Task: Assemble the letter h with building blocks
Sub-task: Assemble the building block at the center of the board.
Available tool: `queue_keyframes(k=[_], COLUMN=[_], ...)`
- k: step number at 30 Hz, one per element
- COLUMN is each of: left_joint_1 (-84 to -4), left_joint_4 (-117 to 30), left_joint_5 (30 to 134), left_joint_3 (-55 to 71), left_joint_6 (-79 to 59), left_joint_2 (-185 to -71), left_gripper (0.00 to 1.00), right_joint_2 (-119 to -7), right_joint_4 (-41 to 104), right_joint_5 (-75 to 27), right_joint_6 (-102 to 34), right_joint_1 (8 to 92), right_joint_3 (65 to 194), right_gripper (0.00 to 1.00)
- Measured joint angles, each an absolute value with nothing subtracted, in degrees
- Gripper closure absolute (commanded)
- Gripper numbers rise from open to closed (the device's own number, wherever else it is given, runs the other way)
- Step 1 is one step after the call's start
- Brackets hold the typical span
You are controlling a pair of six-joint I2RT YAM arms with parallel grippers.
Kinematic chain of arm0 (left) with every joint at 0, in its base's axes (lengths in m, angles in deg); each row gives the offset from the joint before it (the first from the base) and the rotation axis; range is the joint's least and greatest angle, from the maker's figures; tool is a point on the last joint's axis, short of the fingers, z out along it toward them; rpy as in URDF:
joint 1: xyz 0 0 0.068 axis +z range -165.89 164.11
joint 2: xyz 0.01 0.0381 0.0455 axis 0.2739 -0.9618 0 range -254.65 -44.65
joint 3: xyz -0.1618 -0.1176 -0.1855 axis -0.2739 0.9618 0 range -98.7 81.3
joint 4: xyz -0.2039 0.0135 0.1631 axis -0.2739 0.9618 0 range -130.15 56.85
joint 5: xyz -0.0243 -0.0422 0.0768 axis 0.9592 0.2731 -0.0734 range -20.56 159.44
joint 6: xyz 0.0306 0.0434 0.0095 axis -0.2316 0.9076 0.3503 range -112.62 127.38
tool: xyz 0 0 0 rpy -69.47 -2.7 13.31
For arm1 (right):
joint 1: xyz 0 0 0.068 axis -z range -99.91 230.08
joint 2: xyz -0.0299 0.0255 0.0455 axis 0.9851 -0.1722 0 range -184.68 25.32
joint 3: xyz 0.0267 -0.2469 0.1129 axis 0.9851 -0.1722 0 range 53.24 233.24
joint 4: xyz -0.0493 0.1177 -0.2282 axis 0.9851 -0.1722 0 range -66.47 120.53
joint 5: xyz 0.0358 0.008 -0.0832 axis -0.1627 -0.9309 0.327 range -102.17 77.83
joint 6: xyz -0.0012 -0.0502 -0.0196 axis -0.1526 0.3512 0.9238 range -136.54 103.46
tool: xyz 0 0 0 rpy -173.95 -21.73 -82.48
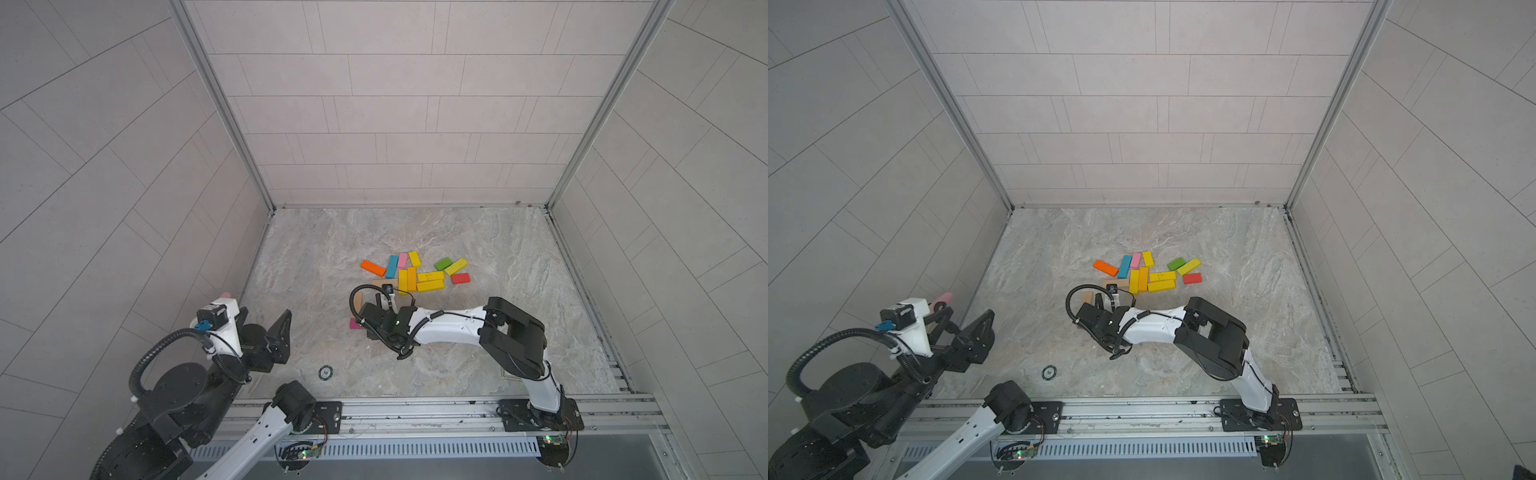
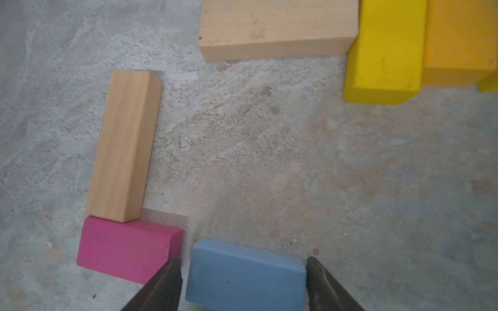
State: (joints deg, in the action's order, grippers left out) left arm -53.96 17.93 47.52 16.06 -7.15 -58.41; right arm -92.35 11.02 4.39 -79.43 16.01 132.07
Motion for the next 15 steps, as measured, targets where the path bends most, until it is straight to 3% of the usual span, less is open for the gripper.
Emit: queue_keyframes(k=[8,11,15], left_joint_1=[-53.9,-53.9,-53.9], left_joint_4=[17.9,17.9,17.9], left_joint_5=[47.5,47.6,47.7], left_joint_3=[16.1,16.1,16.1], left_joint_6=[-7.1,-7.1,-7.1], left_joint_2=[-58.4,-58.4,-58.4], left_gripper=[0.0,0.0,0.0], right_joint_2=[-91.1,-85.3,-75.8], right_joint_4=[12.4,15.0,23.4], right_joint_5=[4.8,4.5,-3.1], right_joint_6=[-79.3,-78.1,-75.9], right_joint_1=[16.0,16.4,19.5], right_joint_3=[130.0,124.0,115.4], right_gripper=[0.22,0.21,0.18])
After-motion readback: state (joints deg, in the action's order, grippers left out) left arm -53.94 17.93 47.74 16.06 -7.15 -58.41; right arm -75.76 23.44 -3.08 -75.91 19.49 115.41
